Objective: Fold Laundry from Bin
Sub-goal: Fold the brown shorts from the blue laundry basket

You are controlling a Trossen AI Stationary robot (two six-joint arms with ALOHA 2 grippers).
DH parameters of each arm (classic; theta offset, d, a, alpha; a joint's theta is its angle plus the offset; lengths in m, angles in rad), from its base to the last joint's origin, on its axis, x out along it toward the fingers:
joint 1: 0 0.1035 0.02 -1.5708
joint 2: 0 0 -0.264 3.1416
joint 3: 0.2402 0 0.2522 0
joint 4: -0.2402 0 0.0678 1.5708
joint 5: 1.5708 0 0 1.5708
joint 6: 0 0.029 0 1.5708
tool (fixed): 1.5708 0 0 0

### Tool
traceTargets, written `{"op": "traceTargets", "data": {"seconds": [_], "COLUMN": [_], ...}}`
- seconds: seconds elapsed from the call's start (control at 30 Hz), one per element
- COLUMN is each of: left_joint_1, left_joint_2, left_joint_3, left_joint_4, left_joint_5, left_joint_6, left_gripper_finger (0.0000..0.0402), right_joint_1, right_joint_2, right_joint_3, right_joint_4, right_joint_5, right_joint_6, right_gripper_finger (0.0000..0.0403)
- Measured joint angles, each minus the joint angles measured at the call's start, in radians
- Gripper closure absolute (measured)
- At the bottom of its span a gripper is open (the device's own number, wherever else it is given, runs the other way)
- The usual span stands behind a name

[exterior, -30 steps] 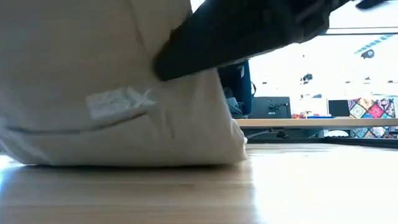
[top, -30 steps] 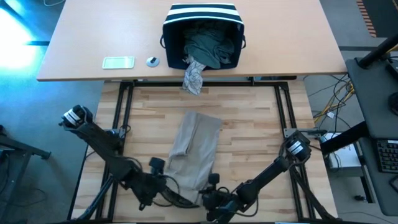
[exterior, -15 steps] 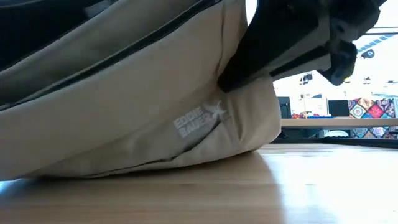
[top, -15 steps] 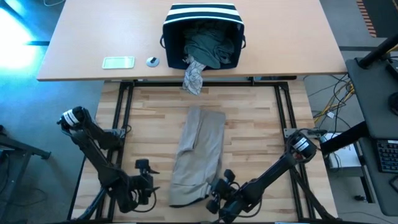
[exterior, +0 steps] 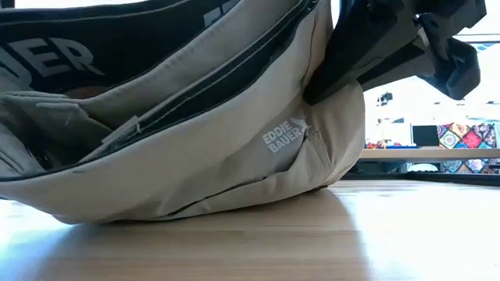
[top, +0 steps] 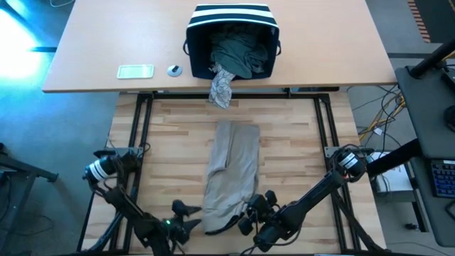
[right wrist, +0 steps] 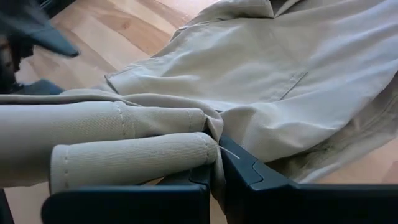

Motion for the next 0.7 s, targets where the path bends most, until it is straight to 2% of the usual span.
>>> {"op": "traceTargets", "data": {"seconds": [0.2, 0.33, 0.47, 0.57, 0.7], "left_joint_1": [0.009, 0.020, 0.042, 0.077, 0.115], "left_joint_2": [0.010, 0.007, -0.011, -0.057, -0.086], "left_joint_3": [-0.041, -0.038, -0.031, -0.045, -0.052], "left_joint_4": [0.168, 0.190, 0.180, 0.054, 0.003], "left_joint_5": [-0.005, 0.134, 0.227, 0.371, 0.397], "left_joint_6": [0.159, 0.279, 0.356, 0.339, 0.332], "left_gripper_finger": [0.0124, 0.0124, 0.0124, 0.0124, 0.0124], "right_joint_1": [-0.003, -0.003, -0.003, -0.001, -0.001], "right_joint_2": [0.000, 0.000, -0.003, -0.003, -0.003], "right_joint_3": [0.000, 0.000, 0.000, 0.000, 0.000], "right_joint_4": [0.001, -0.001, -0.001, 0.002, 0.009], "right_joint_5": [-0.019, -0.025, -0.041, -0.042, -0.040], "right_joint_6": [-0.001, -0.005, -0.004, 0.001, -0.003], "right_gripper_finger": [0.0393, 0.0393, 0.0393, 0.0393, 0.0393]}}
